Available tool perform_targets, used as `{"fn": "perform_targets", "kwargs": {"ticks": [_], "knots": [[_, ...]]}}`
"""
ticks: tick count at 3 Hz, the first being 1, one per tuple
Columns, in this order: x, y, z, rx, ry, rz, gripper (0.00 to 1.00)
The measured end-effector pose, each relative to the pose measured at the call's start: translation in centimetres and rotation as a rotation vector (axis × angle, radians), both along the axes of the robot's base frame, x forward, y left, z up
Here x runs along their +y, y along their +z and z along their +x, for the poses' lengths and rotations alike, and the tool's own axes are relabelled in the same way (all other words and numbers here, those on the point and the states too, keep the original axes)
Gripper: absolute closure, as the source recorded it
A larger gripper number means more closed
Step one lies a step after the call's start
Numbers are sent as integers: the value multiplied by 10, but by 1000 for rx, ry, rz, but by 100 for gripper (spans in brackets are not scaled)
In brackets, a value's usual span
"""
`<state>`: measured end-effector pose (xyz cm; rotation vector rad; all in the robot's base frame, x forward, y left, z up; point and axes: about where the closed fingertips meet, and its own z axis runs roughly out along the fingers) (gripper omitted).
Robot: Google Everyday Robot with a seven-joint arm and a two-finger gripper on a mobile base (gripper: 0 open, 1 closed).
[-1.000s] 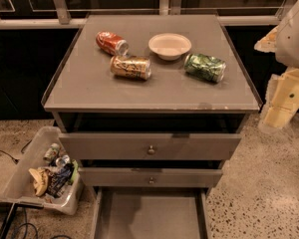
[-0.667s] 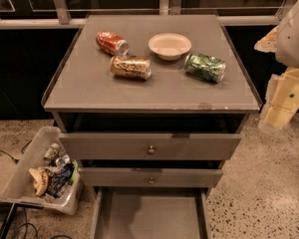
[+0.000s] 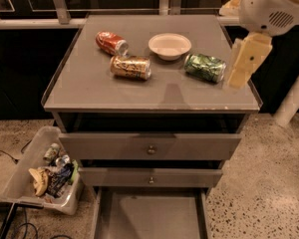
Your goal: Place orange can into bottom drawer
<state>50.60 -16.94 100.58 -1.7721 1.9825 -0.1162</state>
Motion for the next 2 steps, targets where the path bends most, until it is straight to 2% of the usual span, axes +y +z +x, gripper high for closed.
{"fn": "perform_targets", "kwargs": {"ticks": [1,2], "knots": [[21,26,43,-59,15,173,0],[26,35,46,-73,23,205,0]]}}
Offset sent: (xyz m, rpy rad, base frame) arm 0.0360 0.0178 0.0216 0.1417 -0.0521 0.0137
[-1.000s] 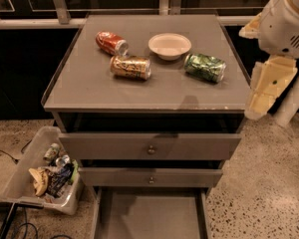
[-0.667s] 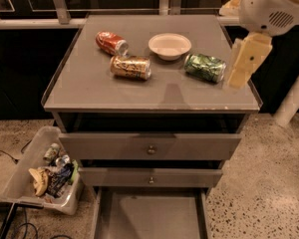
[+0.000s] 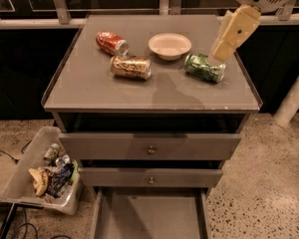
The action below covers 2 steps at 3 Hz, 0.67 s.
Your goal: Place orange can into bottom drawer
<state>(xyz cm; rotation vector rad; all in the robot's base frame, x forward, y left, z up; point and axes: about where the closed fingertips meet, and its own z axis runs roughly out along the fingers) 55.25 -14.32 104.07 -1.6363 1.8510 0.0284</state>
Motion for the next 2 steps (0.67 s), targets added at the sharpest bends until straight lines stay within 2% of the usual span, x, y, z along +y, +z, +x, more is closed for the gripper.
{"fn": "perform_targets", "kwargs": {"ticks": [1,2], "knots": [[5,-1,1,-10,8,-9,0],[24,-12,17,-14,39,14,0]]}}
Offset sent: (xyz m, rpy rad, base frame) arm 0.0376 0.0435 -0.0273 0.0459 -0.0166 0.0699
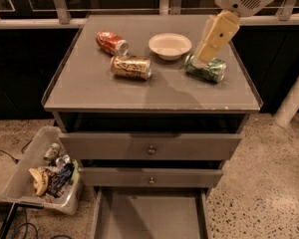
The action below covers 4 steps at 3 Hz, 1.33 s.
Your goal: Place orange can into bottom drawer
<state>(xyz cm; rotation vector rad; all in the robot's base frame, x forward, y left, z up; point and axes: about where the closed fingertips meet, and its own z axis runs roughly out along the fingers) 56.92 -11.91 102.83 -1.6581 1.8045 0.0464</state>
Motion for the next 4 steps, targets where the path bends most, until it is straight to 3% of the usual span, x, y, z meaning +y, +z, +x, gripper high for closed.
{"fn": "perform_targets", "kwargs": {"ticks": [2,4], "knots": [[46,-38,58,6,-1,27,0],[74,-105,94,44,-40,-35,0]]}}
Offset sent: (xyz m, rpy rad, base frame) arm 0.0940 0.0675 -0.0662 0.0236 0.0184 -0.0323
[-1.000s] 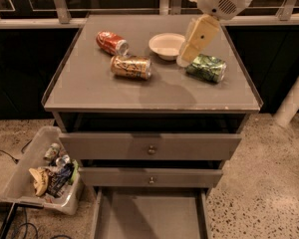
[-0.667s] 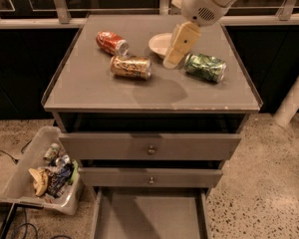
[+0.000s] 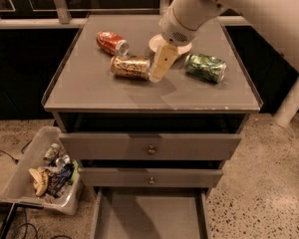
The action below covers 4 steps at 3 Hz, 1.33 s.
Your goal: Place orange can into bottom drawer
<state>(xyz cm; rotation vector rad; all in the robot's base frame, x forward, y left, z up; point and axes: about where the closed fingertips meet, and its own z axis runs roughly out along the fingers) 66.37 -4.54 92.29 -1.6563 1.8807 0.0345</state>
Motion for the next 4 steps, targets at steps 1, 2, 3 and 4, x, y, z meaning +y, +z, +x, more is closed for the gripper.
{"fn": "perform_targets", "kwargs": {"ticks": [1,2,3,4], "knots": [[11,-33,20,29,-9,-11,0],[28,-42,37,42,2,23,0],[46,-40,50,71,3,94,0],[56,-44,53,121,-20,166,0]]}}
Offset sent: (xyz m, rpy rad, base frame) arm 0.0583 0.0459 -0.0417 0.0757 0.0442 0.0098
